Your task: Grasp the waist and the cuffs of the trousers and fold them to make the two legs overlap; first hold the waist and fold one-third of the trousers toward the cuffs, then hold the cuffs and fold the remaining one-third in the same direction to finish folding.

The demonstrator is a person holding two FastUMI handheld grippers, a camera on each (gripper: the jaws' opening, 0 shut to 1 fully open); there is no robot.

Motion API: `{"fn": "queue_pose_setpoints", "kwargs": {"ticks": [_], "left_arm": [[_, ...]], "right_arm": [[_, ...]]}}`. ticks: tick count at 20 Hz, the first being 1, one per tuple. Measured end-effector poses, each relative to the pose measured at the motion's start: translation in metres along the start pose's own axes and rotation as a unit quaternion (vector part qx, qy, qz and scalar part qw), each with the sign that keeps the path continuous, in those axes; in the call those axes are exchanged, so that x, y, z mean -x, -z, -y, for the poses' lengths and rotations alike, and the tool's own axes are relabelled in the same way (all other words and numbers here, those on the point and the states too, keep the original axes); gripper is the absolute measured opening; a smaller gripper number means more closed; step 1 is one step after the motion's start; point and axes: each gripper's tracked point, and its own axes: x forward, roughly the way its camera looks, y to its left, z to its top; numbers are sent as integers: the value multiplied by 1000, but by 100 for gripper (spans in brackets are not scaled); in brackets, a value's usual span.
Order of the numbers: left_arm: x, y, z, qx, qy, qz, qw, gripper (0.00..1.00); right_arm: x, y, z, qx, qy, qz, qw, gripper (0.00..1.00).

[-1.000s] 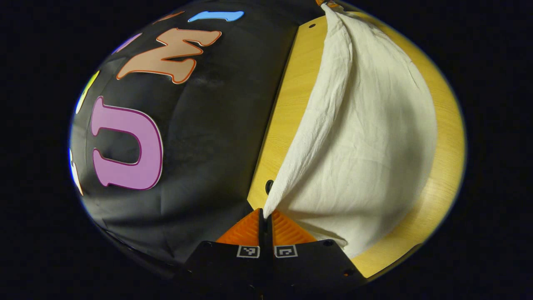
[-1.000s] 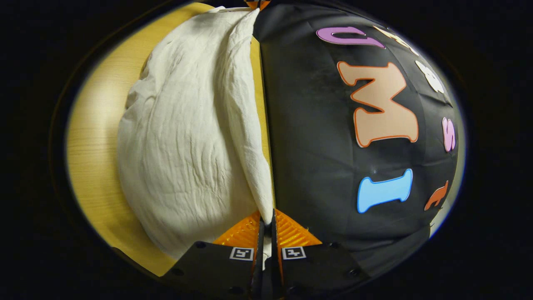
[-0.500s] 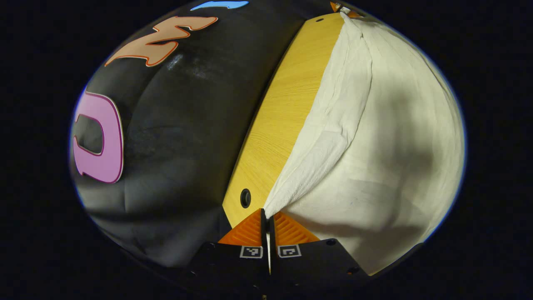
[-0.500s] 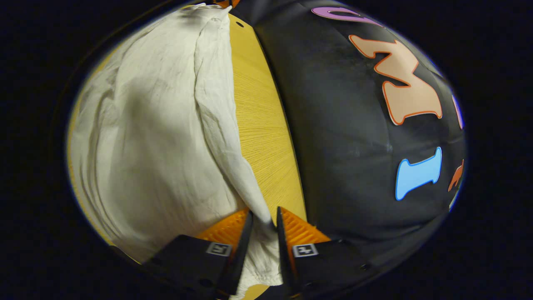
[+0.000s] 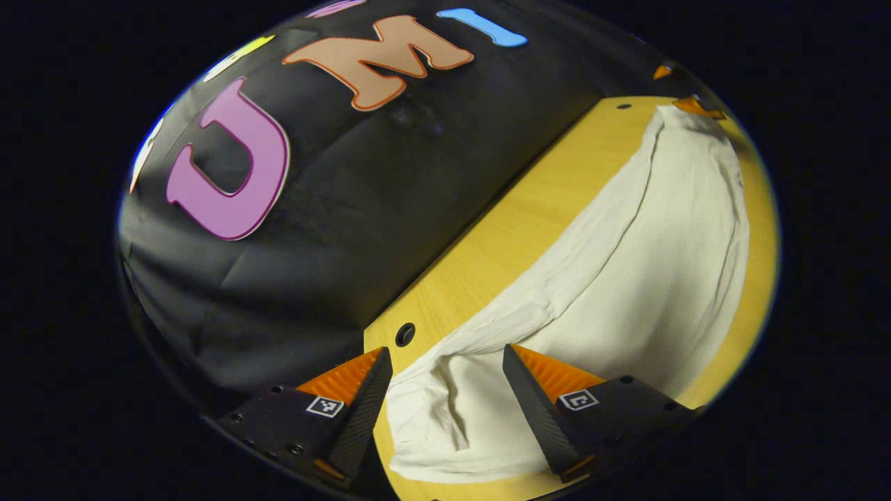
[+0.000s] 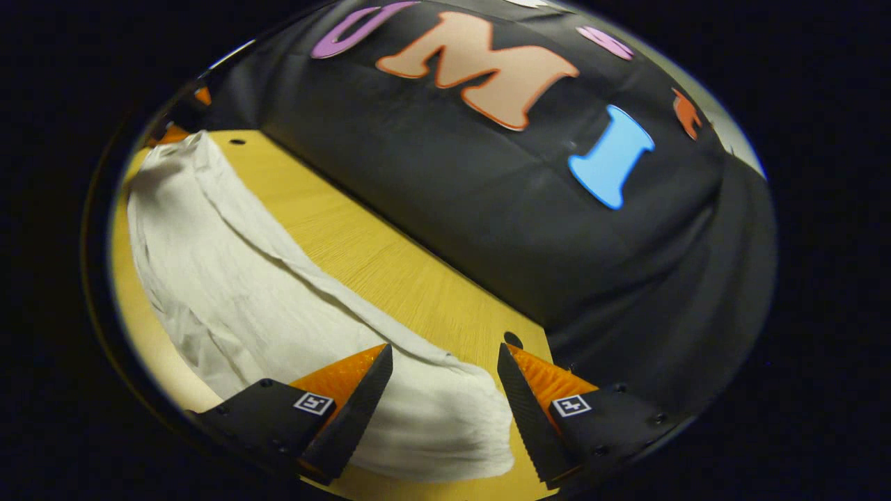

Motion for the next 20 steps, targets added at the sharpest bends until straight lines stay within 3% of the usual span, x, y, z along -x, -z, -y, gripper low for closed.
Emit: {"fn": "queue_pose_setpoints", "kwargs": {"ticks": [4,7,13,15,17,20], "left_arm": [[40,-32,37,133,27,35,990,95],[71,-55,50,196,46,56,978,96],[109,-65,56,204,35,55,977,96],[118,-64,58,205,30,53,977,96],[127,-59,62,206,27,45,977,96],[139,-56,66,201,21,38,979,95]], "right_arm": [[16,34,45,-129,36,-31,990,98],[28,66,68,-240,61,-59,967,100],[28,130,63,-422,76,-117,896,99],[29,142,52,-469,69,-130,871,92],[29,150,47,-506,71,-138,849,96],[24,156,36,-568,59,-156,806,92]]}}
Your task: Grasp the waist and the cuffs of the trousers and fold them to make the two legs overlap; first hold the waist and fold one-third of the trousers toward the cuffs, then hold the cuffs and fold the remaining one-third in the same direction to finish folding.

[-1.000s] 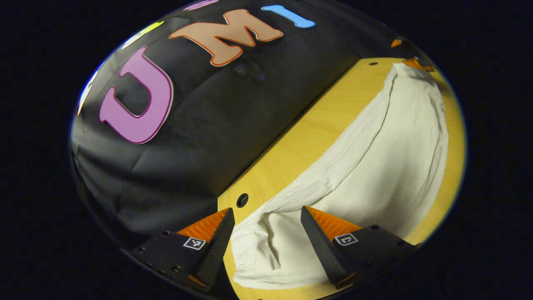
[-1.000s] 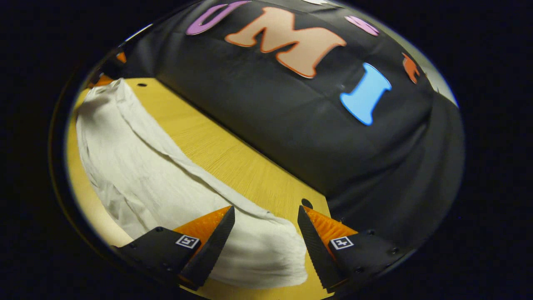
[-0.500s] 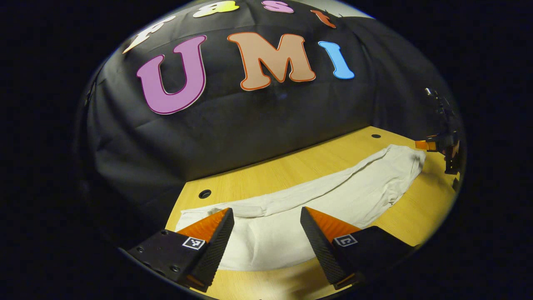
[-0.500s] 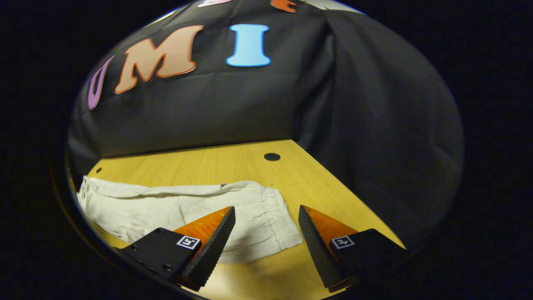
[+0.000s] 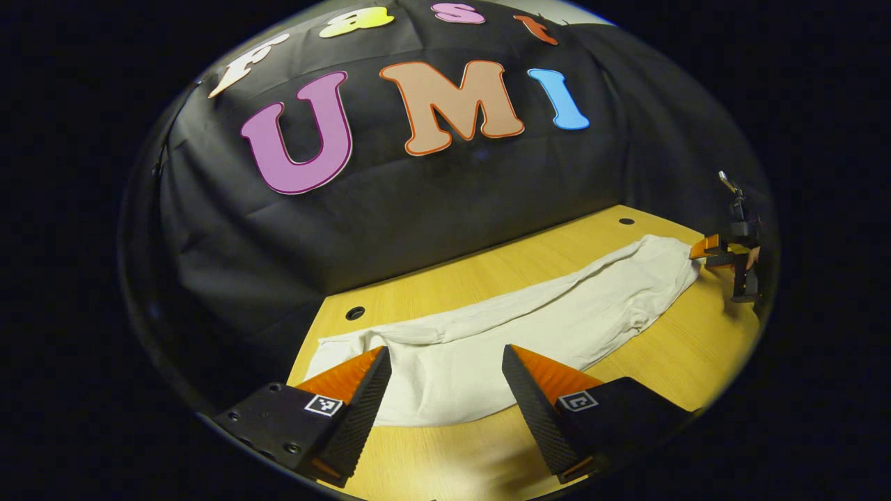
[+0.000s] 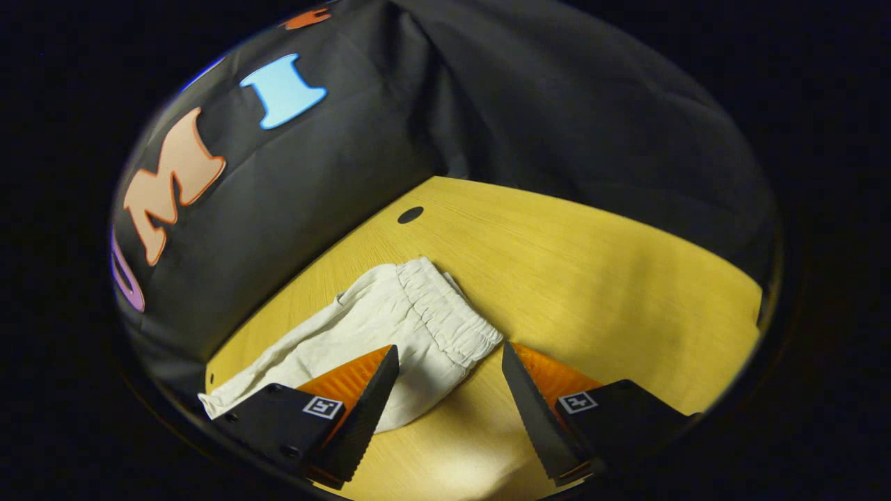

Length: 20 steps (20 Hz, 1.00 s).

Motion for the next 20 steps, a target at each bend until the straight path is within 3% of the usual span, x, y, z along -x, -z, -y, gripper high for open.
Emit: {"fn": "queue_pose_setpoints", "kwargs": {"ticks": [1,3,6,8,9,15,20], "left_arm": [[3,2,1,-2,-2,-2,1000,96],[11,4,2,0,-7,-3,1000,96],[22,7,2,13,-16,-6,1000,96],[29,12,1,24,-23,-9,999,96],[33,14,1,29,-27,-10,999,96],[53,18,-22,71,-62,-11,995,96],[52,29,-49,111,-73,-13,991,96]], "right_arm": [[-3,-8,1,-17,-1,13,1000,92],[-7,-11,5,-44,9,6,999,82],[-15,-4,9,-79,11,-18,997,48],[-15,-6,8,-105,-1,-31,994,19],[-17,-9,10,-110,-4,-33,993,14],[6,-46,-12,-76,-59,-6,995,17],[37,-63,-84,-38,-123,27,991,17]]}}
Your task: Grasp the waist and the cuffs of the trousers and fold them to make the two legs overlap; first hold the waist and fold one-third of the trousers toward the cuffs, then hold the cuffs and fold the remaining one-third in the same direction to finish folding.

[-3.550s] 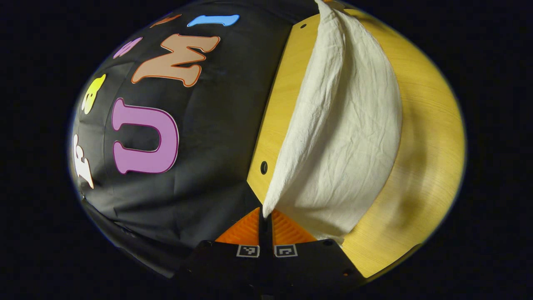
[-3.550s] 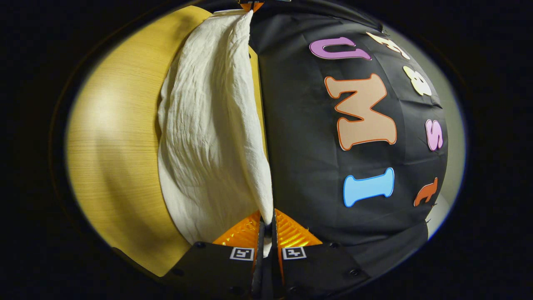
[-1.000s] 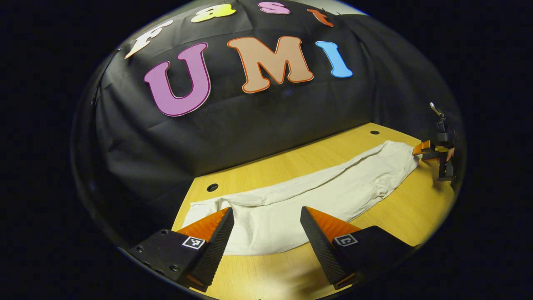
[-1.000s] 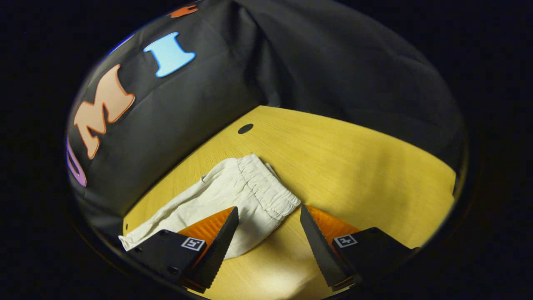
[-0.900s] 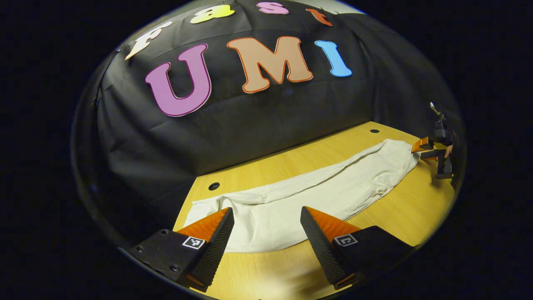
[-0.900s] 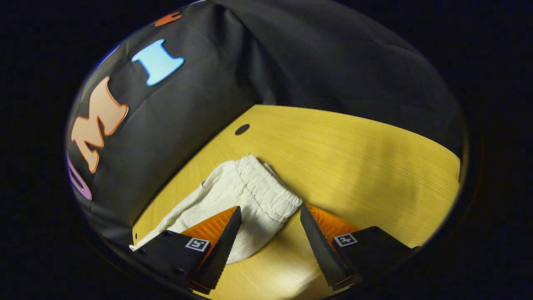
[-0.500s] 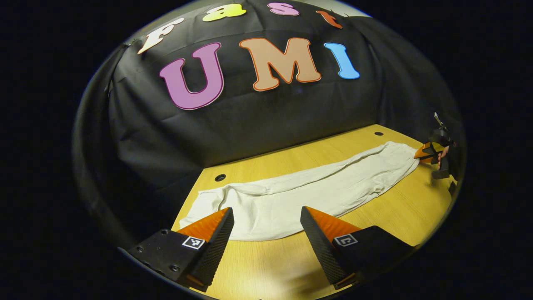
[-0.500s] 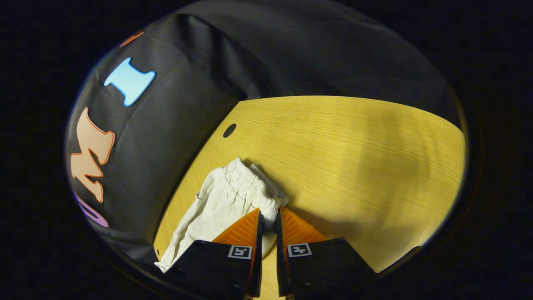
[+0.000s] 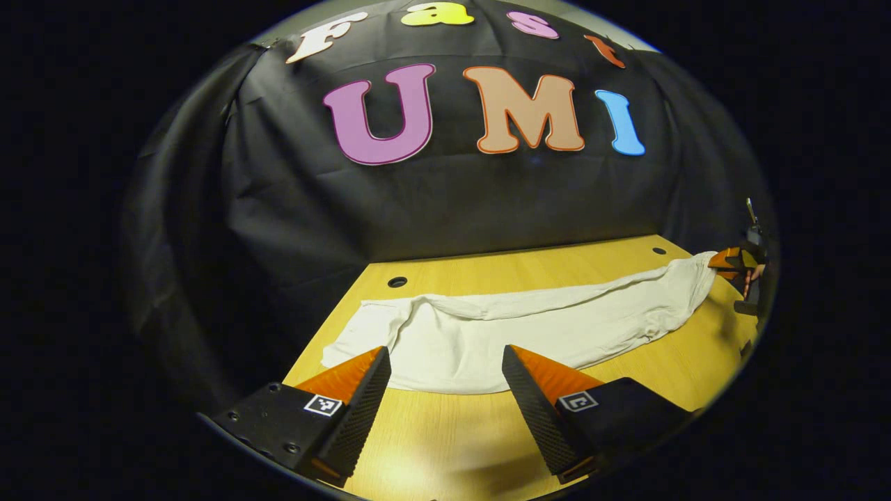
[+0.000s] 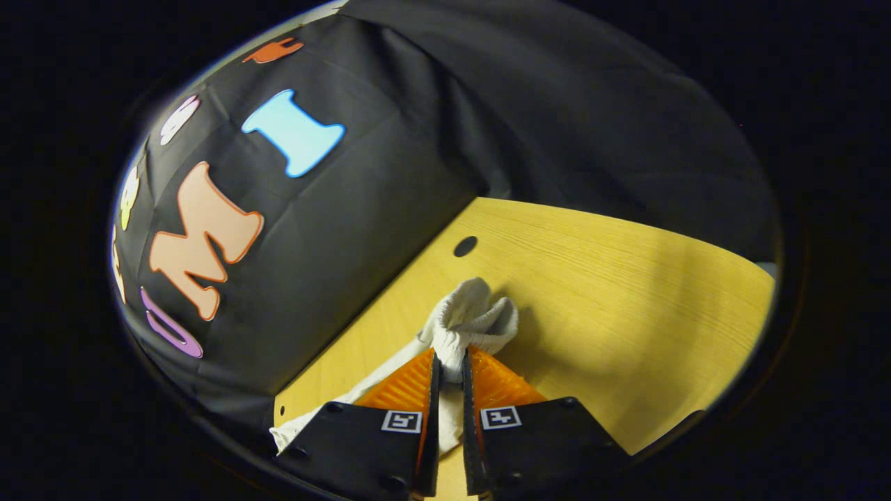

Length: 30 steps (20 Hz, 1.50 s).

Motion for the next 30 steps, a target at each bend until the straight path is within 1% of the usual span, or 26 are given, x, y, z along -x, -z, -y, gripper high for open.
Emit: {"fn": "queue_pose_setpoints", "kwargs": {"ticks": [3,5,11,17,20,21,23,25,27,28,30], "left_arm": [[-11,-1,-21,3,-10,-1,1000,97],[-14,-5,-30,6,-4,3,1000,96],[-29,-6,-63,27,2,10,1000,96],[-42,3,-93,39,7,2,999,97],[-47,6,-108,36,6,2,999,96],[-47,8,-99,37,8,2,999,96],[-48,10,-106,40,10,1,999,96],[-50,14,-113,44,10,-5,999,96],[-54,20,-122,45,10,-10,999,97],[-55,23,-127,44,10,-13,999,96],[-59,29,-132,43,12,-19,999,97]], "right_arm": [[8,2,-49,37,-35,8,999,17],[11,4,-81,58,-51,16,997,17],[24,24,-164,89,-101,23,991,17],[29,66,-246,120,-146,15,982,17],[26,96,-271,141,-159,4,977,17],[24,109,-278,148,-161,-2,976,16],[18,135,-289,158,-169,-16,973,17],[16,164,-297,175,-183,-31,967,17],[10,197,-297,200,-202,-56,957,17],[10,219,-299,219,-214,-74,949,17],[13,260,-293,252,-224,-112,935,17]]}}
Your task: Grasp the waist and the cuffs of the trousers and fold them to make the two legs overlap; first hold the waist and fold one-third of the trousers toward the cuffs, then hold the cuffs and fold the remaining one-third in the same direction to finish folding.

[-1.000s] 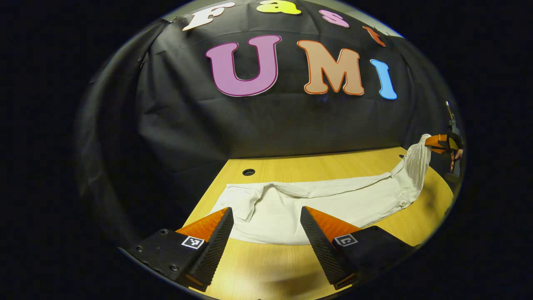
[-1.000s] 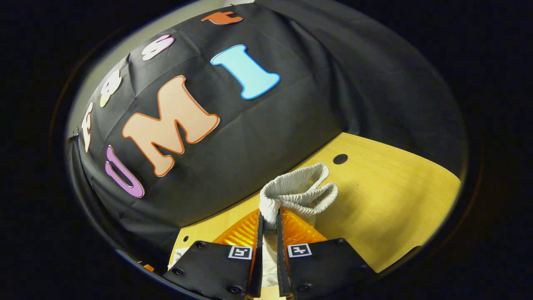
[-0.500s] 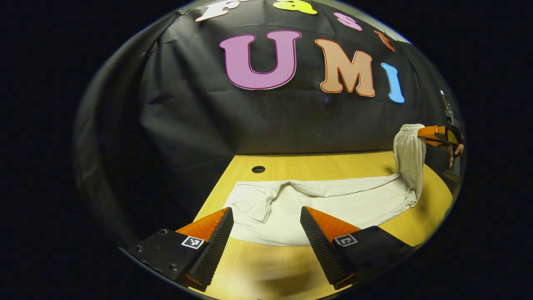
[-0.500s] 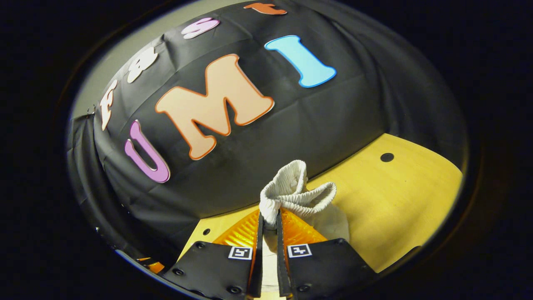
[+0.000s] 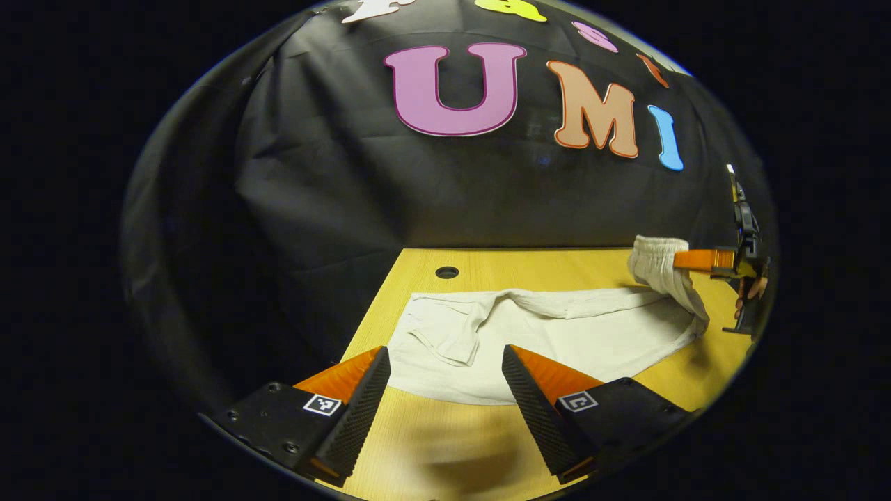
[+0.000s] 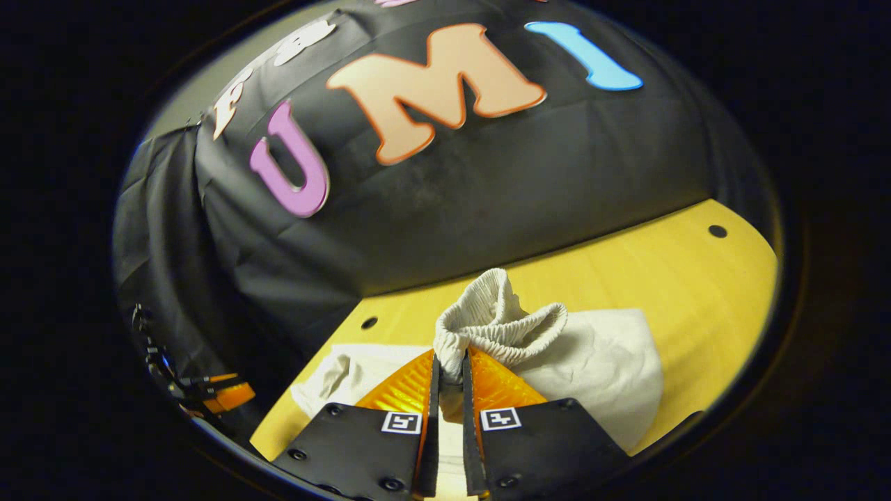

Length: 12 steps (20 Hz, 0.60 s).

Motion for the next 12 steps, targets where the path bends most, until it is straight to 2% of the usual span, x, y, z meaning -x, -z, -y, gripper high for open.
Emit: {"fn": "queue_pose_setpoints", "kwargs": {"ticks": [4,5,6,7,8,9,10,12], "left_arm": [[-11,9,-8,8,6,-9,1000,96],[-14,13,-10,11,6,-11,1000,97],[-16,16,-13,16,8,-15,1000,97],[-19,18,-15,24,9,-17,1000,97],[-22,19,-17,33,12,-16,999,97],[-26,22,-19,40,12,-16,999,97],[-30,23,-24,46,11,-15,999,96],[-41,21,-30,61,15,-11,998,97]], "right_arm": [[-11,64,6,50,10,-74,996,17],[-16,69,7,56,13,-86,995,11],[-17,74,6,58,12,-100,993,18],[-18,80,5,57,8,-111,992,17],[-16,81,4,59,5,-118,991,30],[-11,81,2,59,3,-122,991,22],[-6,75,-3,60,-4,-119,991,46],[3,70,-2,75,7,-102,992,96]]}}
